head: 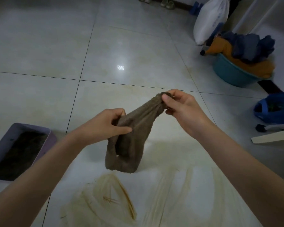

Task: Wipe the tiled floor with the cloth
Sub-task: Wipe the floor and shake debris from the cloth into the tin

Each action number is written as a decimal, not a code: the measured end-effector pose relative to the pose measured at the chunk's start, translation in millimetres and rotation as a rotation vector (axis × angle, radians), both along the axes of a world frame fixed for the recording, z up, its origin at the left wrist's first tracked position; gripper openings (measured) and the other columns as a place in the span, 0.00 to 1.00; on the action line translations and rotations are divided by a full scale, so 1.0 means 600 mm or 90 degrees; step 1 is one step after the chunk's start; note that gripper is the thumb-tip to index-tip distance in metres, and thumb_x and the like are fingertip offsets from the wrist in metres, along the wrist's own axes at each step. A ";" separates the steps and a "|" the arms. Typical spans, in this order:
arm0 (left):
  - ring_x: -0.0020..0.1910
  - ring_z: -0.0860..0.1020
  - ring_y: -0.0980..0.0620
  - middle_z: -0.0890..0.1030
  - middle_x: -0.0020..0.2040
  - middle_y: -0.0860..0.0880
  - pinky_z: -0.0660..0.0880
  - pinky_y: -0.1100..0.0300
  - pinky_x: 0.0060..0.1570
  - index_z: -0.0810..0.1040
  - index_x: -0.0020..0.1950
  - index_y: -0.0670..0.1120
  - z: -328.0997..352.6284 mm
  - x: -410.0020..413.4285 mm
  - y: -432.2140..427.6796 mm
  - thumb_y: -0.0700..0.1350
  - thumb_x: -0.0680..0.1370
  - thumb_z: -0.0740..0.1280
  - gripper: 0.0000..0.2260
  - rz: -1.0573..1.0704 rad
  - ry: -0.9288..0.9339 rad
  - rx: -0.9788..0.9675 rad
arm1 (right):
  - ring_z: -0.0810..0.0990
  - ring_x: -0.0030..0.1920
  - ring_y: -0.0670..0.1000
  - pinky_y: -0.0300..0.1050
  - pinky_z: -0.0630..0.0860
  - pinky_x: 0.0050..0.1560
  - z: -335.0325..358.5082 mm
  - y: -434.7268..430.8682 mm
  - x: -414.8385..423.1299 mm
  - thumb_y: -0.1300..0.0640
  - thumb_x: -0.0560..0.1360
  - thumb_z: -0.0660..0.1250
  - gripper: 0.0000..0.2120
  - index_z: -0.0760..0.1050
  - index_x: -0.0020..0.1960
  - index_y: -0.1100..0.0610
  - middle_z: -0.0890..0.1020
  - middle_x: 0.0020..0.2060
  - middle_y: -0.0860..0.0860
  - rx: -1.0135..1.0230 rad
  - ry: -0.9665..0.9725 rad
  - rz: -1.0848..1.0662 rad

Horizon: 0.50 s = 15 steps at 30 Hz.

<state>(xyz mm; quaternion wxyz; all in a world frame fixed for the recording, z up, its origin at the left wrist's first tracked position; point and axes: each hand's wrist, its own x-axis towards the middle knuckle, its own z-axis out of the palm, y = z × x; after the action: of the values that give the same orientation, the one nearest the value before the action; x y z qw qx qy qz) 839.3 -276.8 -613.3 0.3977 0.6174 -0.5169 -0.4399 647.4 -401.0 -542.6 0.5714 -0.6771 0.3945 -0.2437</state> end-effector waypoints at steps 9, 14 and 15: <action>0.30 0.76 0.62 0.78 0.32 0.56 0.70 0.65 0.32 0.75 0.39 0.52 -0.081 0.067 0.011 0.45 0.77 0.68 0.07 0.017 -0.278 0.069 | 0.78 0.46 0.48 0.46 0.76 0.55 -0.013 -0.031 -0.005 0.57 0.82 0.59 0.09 0.75 0.46 0.56 0.79 0.41 0.49 0.072 -0.077 -0.175; 0.31 0.80 0.62 0.84 0.33 0.55 0.72 0.71 0.36 0.80 0.41 0.52 -0.092 0.124 0.016 0.40 0.78 0.67 0.09 0.118 -0.287 0.099 | 0.79 0.52 0.51 0.54 0.76 0.58 -0.015 -0.106 -0.040 0.57 0.83 0.57 0.08 0.73 0.49 0.55 0.79 0.50 0.53 0.145 -0.112 -0.316; 0.29 0.79 0.63 0.84 0.34 0.54 0.69 0.74 0.32 0.80 0.41 0.52 -0.085 0.134 0.014 0.39 0.78 0.66 0.10 0.173 -0.257 0.065 | 0.79 0.52 0.51 0.53 0.77 0.56 -0.013 -0.117 -0.048 0.57 0.83 0.57 0.07 0.73 0.49 0.55 0.80 0.50 0.52 0.159 -0.137 -0.336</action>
<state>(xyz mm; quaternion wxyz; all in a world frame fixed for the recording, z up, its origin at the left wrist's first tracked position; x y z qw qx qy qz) 919.5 -268.6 -664.4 0.3104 0.7759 -0.4752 -0.2753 618.8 -471.5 -550.4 0.6056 -0.4459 0.5210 -0.4037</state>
